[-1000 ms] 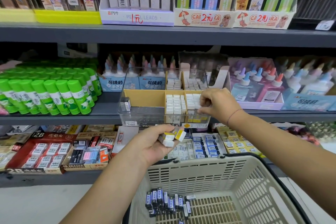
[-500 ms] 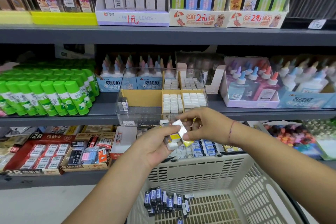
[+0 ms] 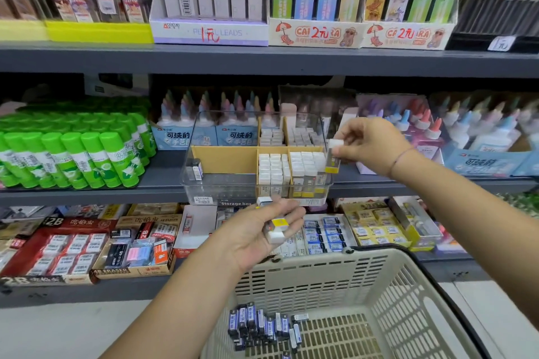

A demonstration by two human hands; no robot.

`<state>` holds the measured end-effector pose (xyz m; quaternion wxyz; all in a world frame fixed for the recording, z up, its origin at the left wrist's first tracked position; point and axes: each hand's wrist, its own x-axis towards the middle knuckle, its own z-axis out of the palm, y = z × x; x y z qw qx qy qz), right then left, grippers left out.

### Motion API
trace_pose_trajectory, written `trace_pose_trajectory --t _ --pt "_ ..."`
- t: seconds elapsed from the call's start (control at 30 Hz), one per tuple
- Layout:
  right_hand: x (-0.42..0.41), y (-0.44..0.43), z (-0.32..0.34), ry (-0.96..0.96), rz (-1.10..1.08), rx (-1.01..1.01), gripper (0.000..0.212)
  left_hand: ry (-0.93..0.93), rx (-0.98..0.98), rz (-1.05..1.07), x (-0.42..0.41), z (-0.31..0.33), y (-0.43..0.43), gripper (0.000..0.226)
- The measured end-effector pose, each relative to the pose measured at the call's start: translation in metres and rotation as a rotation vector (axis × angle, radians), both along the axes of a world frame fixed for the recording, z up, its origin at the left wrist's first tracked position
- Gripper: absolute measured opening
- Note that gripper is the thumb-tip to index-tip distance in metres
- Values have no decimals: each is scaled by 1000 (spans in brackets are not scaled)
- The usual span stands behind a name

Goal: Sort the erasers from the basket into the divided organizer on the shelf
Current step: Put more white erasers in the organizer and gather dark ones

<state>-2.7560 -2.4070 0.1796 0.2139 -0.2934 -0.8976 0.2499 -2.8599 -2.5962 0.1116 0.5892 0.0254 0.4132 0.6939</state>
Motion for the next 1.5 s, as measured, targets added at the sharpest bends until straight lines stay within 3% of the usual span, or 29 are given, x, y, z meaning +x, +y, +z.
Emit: trace_pose_trajectory --t 0.13,0.5,0.63,0.8,1.1,1.2,1.33,1.4,1.5 --pt "-14 1 -5 -156 29 162 19 -30 -34 13 -2 -3 2 34" --pt "-17 8 -28 -177 7 210 16 -16 -71 33 -4 -5 5 26" --pt "-17 11 -40 -191 33 327 22 -4 -85 21 -2 -4 4 17" --pt "-13 3 -51 -148 9 343 32 -55 -81 29 -2 -2 2 10" --pt "-6 3 -79 37 46 492 9 -104 -38 13 -5 -5 -2 9" --pt "4 3 -83 38 80 539 18 -118 -9 29 -6 -4 -3 11" --pt "18 -11 -80 -9 57 600 44 -87 20 26 -4 -2 -2 20" --pt "22 -36 -75 101 67 387 36 -25 26 18 -2 -3 0 24" --pt "16 -85 -73 232 102 -362 9 42 58 37 0 -6 4 28"
